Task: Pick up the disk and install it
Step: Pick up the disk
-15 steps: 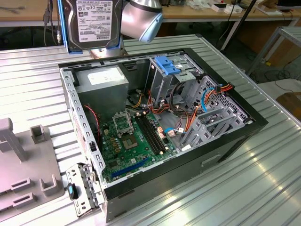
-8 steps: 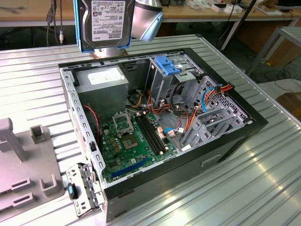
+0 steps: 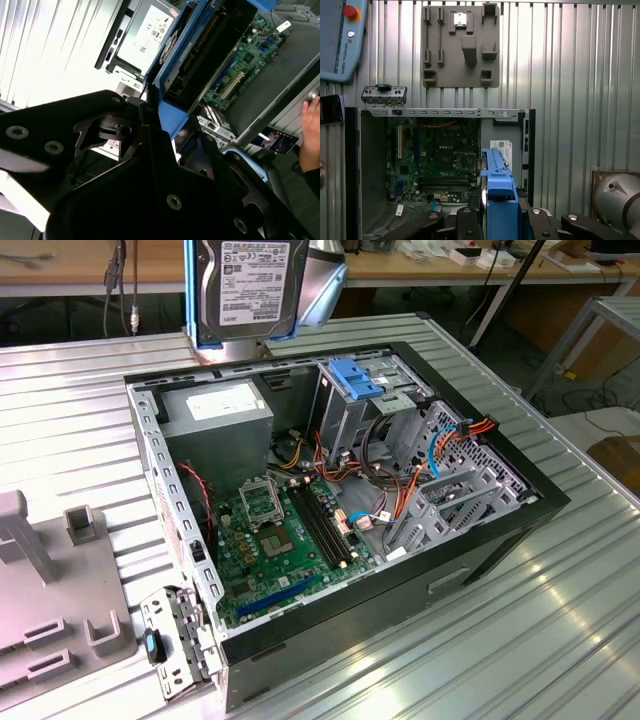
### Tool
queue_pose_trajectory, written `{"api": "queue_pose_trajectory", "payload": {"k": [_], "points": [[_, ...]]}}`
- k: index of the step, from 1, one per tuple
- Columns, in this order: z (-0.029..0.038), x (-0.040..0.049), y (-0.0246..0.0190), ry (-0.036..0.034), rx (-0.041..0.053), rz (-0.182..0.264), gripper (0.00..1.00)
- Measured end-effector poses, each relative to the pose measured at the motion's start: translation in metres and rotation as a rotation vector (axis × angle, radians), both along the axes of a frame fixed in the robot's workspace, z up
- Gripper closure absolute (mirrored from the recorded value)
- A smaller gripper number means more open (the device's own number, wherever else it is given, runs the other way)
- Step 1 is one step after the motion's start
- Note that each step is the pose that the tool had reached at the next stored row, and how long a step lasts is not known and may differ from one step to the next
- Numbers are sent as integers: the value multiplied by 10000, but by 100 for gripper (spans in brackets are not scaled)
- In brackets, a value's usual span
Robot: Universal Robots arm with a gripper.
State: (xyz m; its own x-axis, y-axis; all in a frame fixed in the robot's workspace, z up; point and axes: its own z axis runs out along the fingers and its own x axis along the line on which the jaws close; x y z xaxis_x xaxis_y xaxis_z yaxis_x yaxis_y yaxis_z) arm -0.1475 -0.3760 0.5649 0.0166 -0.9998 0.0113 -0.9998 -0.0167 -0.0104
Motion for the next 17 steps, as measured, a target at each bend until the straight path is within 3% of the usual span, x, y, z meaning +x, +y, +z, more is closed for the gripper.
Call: {"api": "queue_pose_trajectory", "payload": {"k": [5, 10, 12, 13, 14, 15, 16, 17], "points": [[-2, 224, 0, 0, 0, 0, 63], [-1, 232, -8, 0, 0, 2, 63], [-1, 238, -61, 0, 0, 0, 63], [-1, 252, -210, 0, 0, -1, 63], [-1, 263, -286, 0, 0, 0, 63], [-1, 284, -394, 1, -1, -1, 63], [-1, 326, -542, 0, 0, 0, 63], [-1, 326, -542, 0, 0, -1, 63]]}}
